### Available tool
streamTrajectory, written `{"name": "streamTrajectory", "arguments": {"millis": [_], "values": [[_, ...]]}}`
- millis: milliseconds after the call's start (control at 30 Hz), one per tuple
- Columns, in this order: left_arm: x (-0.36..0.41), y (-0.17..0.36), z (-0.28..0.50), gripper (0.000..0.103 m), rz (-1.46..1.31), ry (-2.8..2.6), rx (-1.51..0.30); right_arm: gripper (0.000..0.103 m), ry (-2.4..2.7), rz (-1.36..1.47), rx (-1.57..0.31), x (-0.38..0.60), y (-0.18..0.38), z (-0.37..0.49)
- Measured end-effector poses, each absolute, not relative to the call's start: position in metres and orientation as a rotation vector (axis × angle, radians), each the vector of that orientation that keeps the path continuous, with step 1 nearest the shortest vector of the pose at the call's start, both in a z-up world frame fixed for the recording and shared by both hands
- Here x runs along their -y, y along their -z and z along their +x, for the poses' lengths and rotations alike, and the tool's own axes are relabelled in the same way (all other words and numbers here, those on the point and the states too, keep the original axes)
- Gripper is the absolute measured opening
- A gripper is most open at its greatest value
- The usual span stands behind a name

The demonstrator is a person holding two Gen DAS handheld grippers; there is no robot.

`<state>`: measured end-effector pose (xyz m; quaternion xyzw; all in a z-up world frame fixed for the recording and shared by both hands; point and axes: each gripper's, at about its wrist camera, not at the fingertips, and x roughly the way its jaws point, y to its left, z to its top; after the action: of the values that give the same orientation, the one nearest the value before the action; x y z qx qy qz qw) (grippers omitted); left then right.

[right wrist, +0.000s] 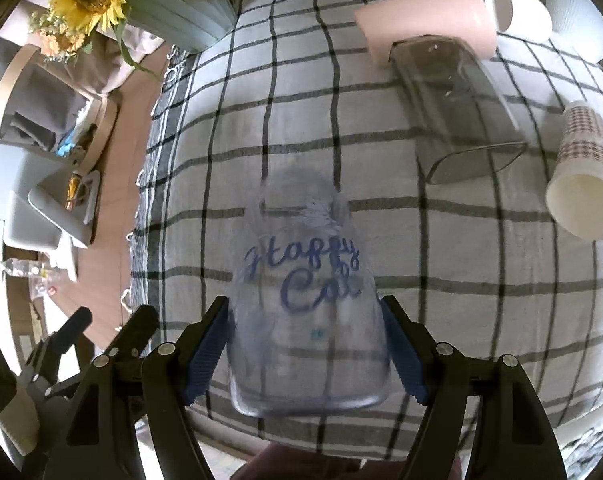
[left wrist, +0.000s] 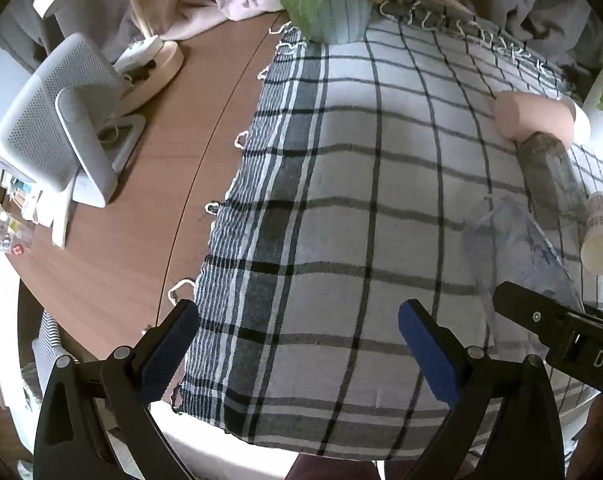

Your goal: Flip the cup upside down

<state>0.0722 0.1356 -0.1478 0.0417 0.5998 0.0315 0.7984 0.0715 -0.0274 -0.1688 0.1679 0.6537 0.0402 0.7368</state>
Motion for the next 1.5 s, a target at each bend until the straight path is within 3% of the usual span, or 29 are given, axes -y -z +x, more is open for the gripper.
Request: {"name": "streamTrajectory", "arguments": {"millis": [733,900,1300,1500], "values": [[-0.136,0.159,0.067,0.102,0.110,-0.096,-1.326,0.074,-0.118,0.375,-1.502,0.017,0.188,0.071],[-0.133,0.154,0.064,0.102,0.115,-0.099,-1.314,0.082,-0.137,0.359,-1.466,0.016,0.176,0.070],[-0.105,0.132,0.031,0.102,0.065,0.032,-1.251,0.082,-0.073,0.315,-1.329,0.053,0.118,0.042],[-0.080,0.130,0.018,0.102,0.045,0.101,-1.244,0.082,-0.026,0.316,-1.351,0.080,0.115,0.025]]}}
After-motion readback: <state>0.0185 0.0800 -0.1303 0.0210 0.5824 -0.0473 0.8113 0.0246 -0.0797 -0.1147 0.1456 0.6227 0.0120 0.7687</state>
